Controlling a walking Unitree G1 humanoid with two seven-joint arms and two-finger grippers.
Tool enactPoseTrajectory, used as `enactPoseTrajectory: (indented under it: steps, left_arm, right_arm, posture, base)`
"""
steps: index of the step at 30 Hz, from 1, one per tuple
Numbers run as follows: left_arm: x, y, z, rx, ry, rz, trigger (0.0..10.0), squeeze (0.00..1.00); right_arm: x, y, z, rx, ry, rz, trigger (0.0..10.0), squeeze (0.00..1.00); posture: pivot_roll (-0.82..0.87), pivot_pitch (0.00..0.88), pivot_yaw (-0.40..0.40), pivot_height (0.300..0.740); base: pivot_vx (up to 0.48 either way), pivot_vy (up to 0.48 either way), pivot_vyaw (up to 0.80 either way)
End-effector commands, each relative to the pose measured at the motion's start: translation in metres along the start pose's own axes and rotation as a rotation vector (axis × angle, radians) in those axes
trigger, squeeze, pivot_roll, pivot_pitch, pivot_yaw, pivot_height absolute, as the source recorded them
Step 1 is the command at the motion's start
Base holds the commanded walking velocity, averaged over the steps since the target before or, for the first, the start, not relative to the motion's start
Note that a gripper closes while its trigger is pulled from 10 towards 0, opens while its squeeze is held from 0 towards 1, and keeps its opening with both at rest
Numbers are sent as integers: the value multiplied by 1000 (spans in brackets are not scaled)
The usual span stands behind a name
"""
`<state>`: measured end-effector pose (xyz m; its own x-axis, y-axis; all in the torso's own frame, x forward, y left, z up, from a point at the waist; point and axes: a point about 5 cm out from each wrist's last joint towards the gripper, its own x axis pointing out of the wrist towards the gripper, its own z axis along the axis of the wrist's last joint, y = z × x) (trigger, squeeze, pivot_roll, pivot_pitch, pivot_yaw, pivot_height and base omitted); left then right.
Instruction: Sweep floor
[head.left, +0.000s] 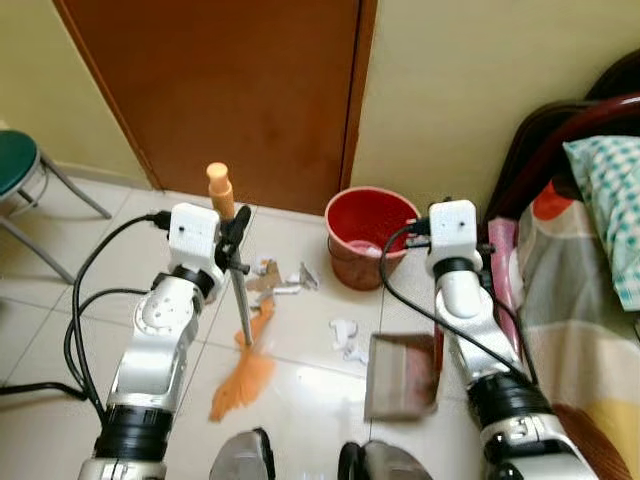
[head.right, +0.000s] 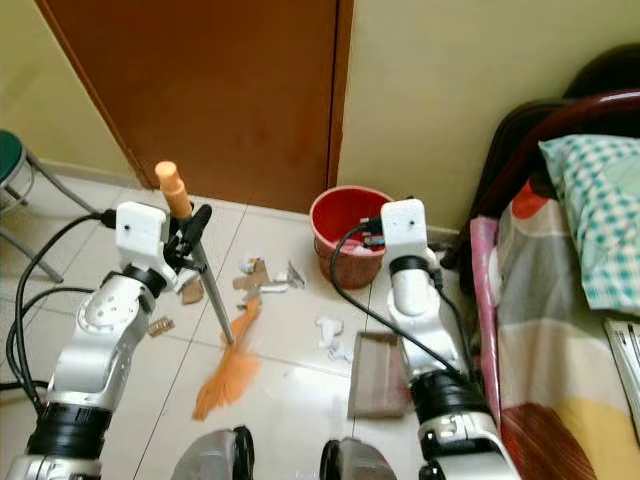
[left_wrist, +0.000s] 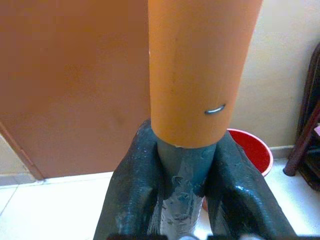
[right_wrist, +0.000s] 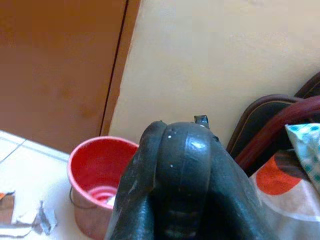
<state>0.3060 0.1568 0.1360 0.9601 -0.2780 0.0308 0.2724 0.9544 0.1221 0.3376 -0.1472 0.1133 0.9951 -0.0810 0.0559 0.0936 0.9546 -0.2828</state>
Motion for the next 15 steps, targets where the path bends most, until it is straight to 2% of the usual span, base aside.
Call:
enactPoseTrajectory:
  steps: [1, 4, 5, 7, 8, 11, 15]
  left_arm:
    - [7, -7, 11, 0, -49, -46, 10000, 0]
    - [13, -18, 14, -56, -53, -111, 10000, 0]
    - [13, -18, 14, -56, -53, -111, 10000, 0]
    - [14, -31, 16, -74, -53, -193, 10000, 0]
    - [14, -31, 16, -74, -53, -193, 10000, 0]
    - [13, -49, 16, -79, -53, -294, 10000, 0]
    - [12, -57, 15, -100, -50, -333, 10000, 0]
  right_arm:
    - [6, 5, 7, -19, -11, -14, 10000, 0]
    - [8, 14, 5, -8, 14, -25, 10000, 0]
    - [8, 14, 5, -8, 14, -25, 10000, 0]
    - [10, 20, 5, 14, 35, -33, 10000, 0]
    - [10, 20, 5, 14, 35, -33, 10000, 0]
    - [12, 30, 7, 50, 35, -6, 10000, 0]
    - [12, 39, 10, 90, 30, 34, 10000, 0]
  posture:
    - [10, 114, 14, 740]
    - [10, 112, 14, 740]
    - [10, 112, 14, 740]
    - [9, 109, 13, 740]
    - [9, 109, 13, 740]
    - [8, 107, 11, 740]
    - [7, 106, 7, 740]
  base:
    - [0, 0, 0]
    - [0, 0, 0]
    - [0, 0, 0]
    - [0, 0, 0]
    - [0, 0, 0]
    - [0, 0, 0]
    - [0, 0, 0]
